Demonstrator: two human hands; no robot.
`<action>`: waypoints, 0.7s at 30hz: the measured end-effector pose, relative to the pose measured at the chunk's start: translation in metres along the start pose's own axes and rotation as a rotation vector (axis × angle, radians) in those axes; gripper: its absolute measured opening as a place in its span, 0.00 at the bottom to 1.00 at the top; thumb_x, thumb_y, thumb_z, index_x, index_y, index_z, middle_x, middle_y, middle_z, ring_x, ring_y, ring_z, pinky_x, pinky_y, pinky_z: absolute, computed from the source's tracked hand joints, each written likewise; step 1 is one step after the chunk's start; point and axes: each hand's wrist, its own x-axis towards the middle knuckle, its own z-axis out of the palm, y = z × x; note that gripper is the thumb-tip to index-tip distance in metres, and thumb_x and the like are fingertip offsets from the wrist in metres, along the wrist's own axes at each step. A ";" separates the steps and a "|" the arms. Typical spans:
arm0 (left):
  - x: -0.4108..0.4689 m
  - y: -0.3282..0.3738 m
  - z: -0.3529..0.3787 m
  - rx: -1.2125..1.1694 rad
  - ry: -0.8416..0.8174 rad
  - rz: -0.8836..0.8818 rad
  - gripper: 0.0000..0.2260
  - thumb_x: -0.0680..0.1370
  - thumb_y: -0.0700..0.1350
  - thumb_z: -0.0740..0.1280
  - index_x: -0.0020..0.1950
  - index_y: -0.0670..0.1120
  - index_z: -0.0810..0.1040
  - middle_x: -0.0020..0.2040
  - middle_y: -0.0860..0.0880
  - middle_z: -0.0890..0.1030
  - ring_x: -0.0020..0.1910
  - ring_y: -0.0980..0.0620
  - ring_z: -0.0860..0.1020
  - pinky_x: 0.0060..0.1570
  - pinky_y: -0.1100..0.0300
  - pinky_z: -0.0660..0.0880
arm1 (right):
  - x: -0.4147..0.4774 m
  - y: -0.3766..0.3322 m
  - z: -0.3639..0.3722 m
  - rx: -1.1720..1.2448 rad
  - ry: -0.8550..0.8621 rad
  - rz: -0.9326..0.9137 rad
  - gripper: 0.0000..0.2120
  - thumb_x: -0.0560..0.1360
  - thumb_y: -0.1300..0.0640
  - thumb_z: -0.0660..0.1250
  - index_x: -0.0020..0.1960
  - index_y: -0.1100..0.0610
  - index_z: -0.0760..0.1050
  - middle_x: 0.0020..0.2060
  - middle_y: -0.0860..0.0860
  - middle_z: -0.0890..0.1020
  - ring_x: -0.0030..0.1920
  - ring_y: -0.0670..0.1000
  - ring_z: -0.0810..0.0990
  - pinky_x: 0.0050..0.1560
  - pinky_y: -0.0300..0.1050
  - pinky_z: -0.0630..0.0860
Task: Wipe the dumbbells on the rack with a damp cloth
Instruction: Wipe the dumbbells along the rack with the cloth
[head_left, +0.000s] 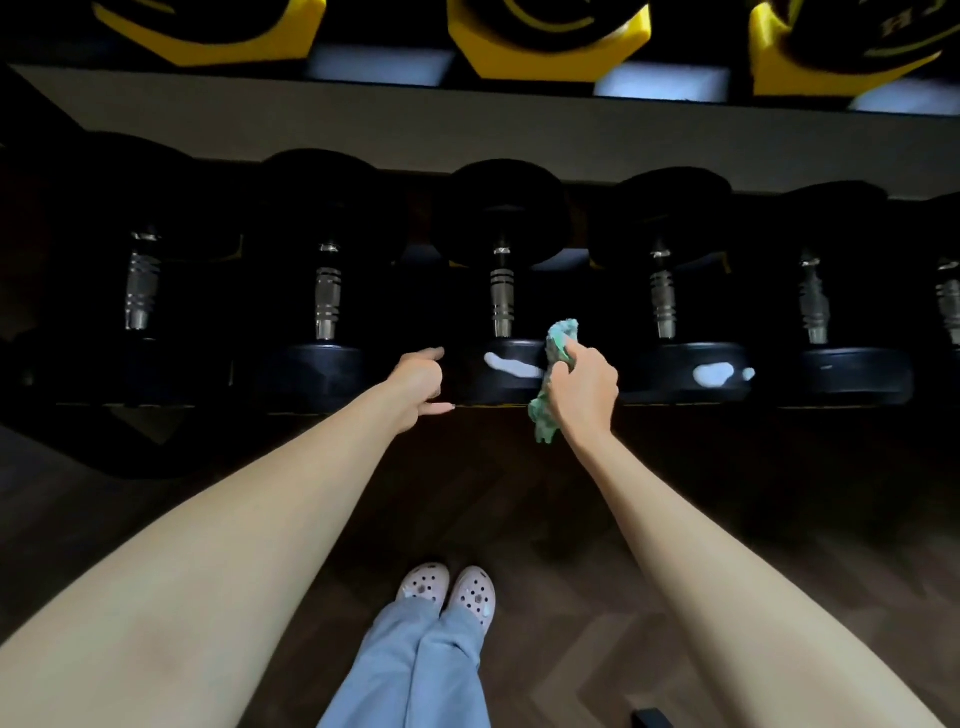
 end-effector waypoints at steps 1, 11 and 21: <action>0.000 -0.001 -0.002 0.005 -0.019 0.001 0.28 0.78 0.27 0.48 0.73 0.49 0.65 0.74 0.41 0.61 0.69 0.43 0.66 0.52 0.53 0.75 | -0.001 -0.005 0.003 -0.007 -0.007 -0.028 0.20 0.78 0.64 0.55 0.69 0.58 0.69 0.54 0.55 0.76 0.55 0.53 0.75 0.47 0.36 0.64; -0.003 0.008 -0.022 0.067 -0.032 0.021 0.19 0.80 0.31 0.51 0.70 0.40 0.65 0.64 0.40 0.71 0.64 0.45 0.71 0.55 0.55 0.73 | -0.002 -0.042 0.020 -0.320 -0.324 -0.411 0.15 0.78 0.62 0.58 0.64 0.60 0.73 0.57 0.56 0.68 0.51 0.53 0.73 0.46 0.39 0.63; 0.004 0.019 -0.055 -0.022 0.044 -0.015 0.17 0.82 0.36 0.47 0.69 0.39 0.65 0.65 0.37 0.73 0.64 0.43 0.73 0.54 0.53 0.74 | 0.006 -0.081 0.027 -0.668 -0.852 -0.405 0.18 0.73 0.70 0.55 0.60 0.65 0.76 0.58 0.58 0.76 0.58 0.57 0.76 0.56 0.48 0.72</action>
